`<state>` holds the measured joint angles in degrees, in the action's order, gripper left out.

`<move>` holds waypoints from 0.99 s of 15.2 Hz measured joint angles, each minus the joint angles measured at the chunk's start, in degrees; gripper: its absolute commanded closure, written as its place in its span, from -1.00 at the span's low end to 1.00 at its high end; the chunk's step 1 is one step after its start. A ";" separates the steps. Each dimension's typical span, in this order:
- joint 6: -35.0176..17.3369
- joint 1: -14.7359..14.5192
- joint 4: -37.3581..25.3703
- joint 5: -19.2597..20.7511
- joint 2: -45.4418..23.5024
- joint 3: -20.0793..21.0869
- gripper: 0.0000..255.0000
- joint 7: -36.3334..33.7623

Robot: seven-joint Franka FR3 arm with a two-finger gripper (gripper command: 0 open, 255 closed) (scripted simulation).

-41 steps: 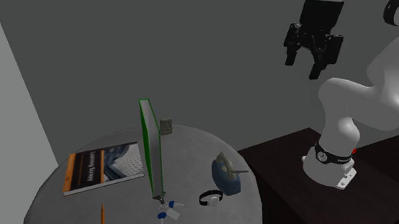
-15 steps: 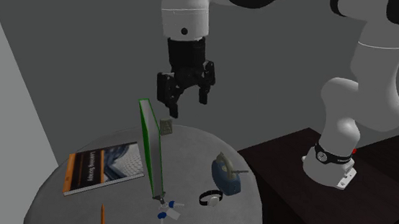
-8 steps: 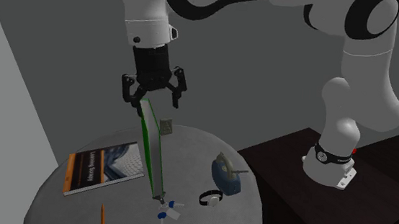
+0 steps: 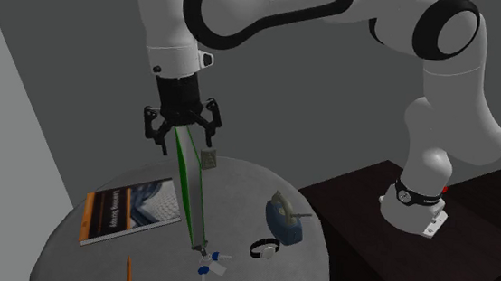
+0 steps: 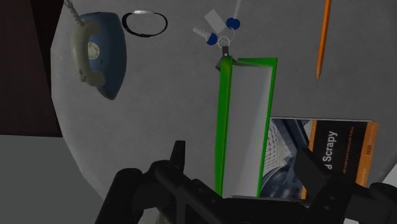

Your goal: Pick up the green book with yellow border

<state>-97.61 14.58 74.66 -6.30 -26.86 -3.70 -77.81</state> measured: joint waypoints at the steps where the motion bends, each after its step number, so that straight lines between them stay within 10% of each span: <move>1: -0.71 0.00 0.82 -0.02 0.11 -0.01 -1.00 0.09; 2: -1.28 -0.01 1.34 -0.03 0.06 0.00 -1.00 0.12; 3: -1.53 -0.03 1.51 -0.04 -0.01 0.00 1.00 0.12; 15: -1.07 -0.01 1.10 -0.03 0.02 0.00 1.00 0.10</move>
<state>-98.67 14.57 75.76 -6.33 -26.84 -3.70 -77.71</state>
